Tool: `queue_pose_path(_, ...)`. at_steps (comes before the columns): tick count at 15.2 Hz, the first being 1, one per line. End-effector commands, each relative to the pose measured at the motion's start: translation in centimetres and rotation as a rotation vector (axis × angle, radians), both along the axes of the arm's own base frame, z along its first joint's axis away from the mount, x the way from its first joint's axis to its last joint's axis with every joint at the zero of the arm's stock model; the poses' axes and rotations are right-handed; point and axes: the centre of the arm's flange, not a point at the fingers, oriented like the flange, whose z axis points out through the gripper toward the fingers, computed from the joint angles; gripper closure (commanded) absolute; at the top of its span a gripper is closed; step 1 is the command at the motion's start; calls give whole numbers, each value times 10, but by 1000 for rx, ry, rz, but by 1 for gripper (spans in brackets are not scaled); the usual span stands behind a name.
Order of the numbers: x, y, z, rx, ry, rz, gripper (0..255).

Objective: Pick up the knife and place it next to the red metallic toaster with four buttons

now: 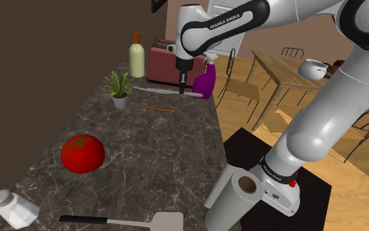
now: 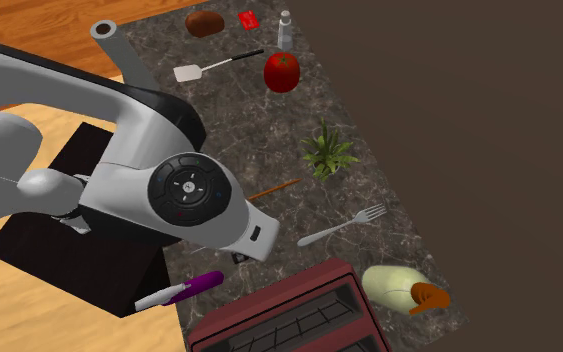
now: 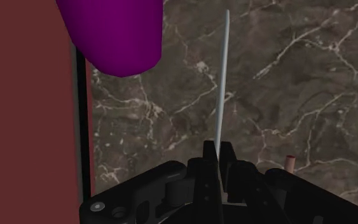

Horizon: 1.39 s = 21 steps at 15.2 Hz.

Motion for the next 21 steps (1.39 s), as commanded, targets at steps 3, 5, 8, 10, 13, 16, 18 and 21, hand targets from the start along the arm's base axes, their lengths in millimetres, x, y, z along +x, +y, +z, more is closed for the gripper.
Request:
queue_pose_path(3,-1,1,-21,0,0,0,255)
queue_pose_path(5,-1,1,-27,0,0,0,255)
queue_pose_path(8,-1,1,-27,0,0,0,255)
queue_pose_path(10,-1,1,-27,0,0,0,255)
queue_pose_path(13,-1,1,-27,0,0,0,0)
queue_pose_path(16,-1,1,-27,0,0,0,0)
queue_pose_path(18,-1,1,-27,0,0,0,0)
queue_pose_path(21,1,2,13,0,0,0,0)
